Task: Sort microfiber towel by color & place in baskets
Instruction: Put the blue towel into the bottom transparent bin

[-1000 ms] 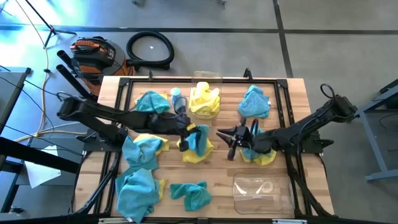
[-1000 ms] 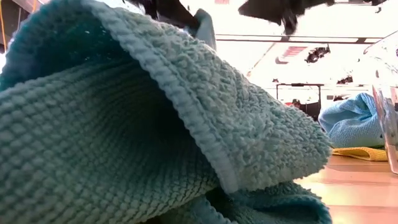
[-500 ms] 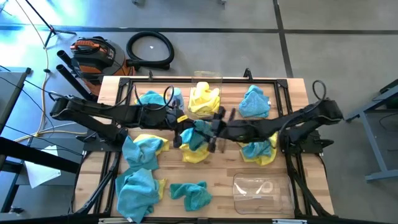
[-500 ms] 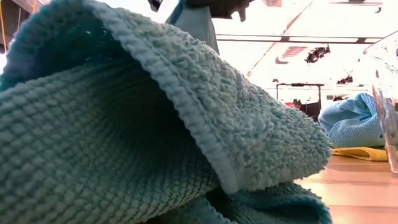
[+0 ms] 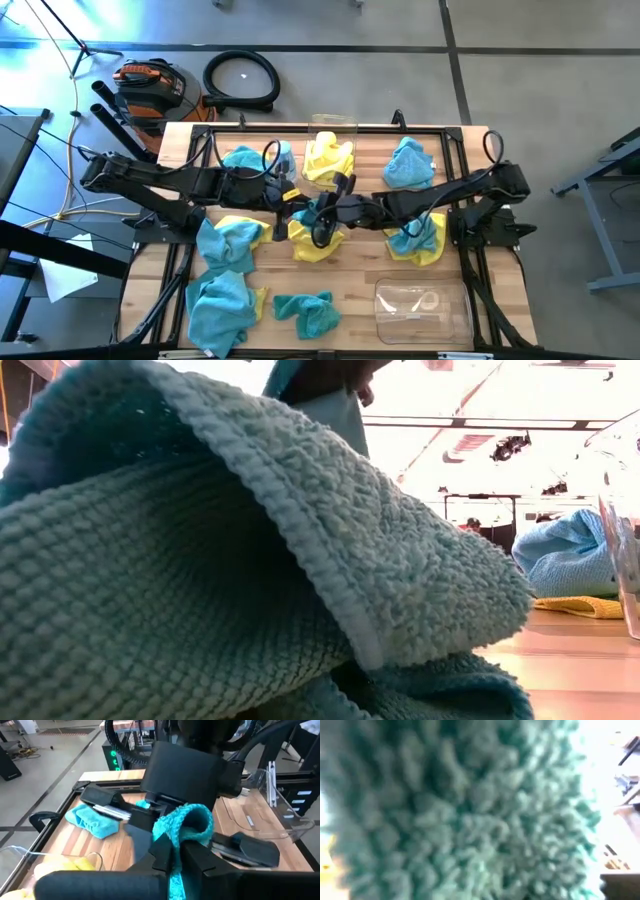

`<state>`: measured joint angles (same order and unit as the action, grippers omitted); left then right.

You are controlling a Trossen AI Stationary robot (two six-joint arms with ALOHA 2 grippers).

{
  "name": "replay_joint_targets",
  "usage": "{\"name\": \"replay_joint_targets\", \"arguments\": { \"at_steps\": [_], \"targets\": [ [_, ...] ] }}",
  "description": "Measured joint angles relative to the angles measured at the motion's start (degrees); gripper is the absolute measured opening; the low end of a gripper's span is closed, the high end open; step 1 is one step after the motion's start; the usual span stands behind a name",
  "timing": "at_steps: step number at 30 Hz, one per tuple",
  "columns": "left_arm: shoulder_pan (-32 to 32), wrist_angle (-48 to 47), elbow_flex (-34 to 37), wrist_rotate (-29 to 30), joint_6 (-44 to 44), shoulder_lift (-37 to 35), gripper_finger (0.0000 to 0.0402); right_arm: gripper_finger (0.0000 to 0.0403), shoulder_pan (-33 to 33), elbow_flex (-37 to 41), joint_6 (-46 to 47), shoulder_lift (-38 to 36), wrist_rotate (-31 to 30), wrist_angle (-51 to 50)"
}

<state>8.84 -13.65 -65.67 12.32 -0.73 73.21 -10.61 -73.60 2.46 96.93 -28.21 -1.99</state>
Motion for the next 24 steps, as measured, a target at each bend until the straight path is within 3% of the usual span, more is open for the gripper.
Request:
{"name": "replay_joint_targets", "arguments": {
  "at_steps": [12, 17, 24],
  "targets": [
    [-0.04, -10.46, 0.0, 3.05, 1.03, -0.02, 0.0122, 0.0007, -6.2, 0.02, 20.32, -8.98, -3.35, -18.35],
    [-0.09, -15.58, 1.97, 3.26, 3.68, -0.07, 0.0128, 0.0003, -11.55, 0.02, 33.11, -16.15, -3.47, -26.99],
    [-0.04, -12.59, 13.32, 3.27, 11.62, -0.31, 0.0129, 0.0001, -22.75, -3.34, 54.04, -21.02, -7.47, -45.49]
  ]
}}
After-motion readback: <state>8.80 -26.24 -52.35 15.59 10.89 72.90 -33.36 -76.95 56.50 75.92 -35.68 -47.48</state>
